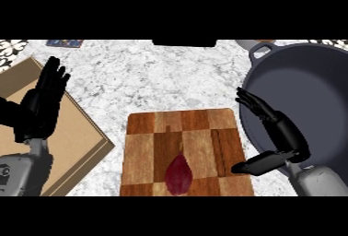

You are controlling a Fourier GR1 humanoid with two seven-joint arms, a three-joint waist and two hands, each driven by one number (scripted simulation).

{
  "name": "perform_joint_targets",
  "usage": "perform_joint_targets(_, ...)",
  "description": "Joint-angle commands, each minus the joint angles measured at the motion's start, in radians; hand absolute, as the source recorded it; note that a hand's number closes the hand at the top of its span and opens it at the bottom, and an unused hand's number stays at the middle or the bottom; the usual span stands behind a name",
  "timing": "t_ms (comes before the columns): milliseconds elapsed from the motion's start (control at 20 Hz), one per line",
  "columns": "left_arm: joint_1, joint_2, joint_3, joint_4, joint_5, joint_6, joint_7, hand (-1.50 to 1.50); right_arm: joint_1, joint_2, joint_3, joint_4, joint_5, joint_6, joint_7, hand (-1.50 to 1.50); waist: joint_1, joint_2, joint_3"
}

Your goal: Pick the pear from the cutting board and place it in the pot

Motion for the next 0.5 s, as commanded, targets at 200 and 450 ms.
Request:
perform_joint_targets(200, 0.009, -0.010, -0.007, -0.015, -0.018, 0.011, 0.017, 0.00, -0.148, -0.117, 0.160, -0.076, 0.124, 0.158, 0.317, -1.50, -0.012, 0.021, 0.030)
perform_joint_targets(450, 0.116, 0.001, 0.003, -0.148, 0.008, -0.011, 0.045, 0.00, -0.211, -0.061, 0.238, -0.093, 0.164, 0.222, 0.501, -1.50, -0.001, 0.019, 0.031)
